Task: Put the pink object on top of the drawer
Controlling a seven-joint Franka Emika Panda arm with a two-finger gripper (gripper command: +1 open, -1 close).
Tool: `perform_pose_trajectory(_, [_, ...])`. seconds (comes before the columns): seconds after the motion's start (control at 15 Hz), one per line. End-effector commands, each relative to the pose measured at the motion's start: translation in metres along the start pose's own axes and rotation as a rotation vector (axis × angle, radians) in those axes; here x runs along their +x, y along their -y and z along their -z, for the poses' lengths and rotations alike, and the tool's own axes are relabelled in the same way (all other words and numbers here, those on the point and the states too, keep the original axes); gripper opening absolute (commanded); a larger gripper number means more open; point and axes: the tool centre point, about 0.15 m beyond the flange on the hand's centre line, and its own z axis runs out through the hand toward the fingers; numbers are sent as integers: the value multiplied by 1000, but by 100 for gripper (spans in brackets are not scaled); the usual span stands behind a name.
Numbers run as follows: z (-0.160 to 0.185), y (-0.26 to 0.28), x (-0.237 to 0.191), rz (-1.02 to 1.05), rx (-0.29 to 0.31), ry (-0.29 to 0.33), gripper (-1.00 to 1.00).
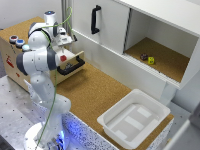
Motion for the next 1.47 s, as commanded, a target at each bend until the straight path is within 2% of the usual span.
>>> perform_pose_trajectory(0.0, [-24,-34,-15,55,59,-27,100])
perform_pose_trajectory(0.4, [-38,-35,-3,88,105,-37,100])
perform_pose_trajectory(0.47, [-40,-32,-2,94,115,-34,-100])
perform_pose_trajectory(0.73, [-46,-24,-3,89,142,-19,-100])
perform_pose_trajectory(1.2, [-34,-26,-20,-18,108,2,-100])
perform_pose_trajectory(1.4, [-6,-27,-8,-52,93,-50,-100])
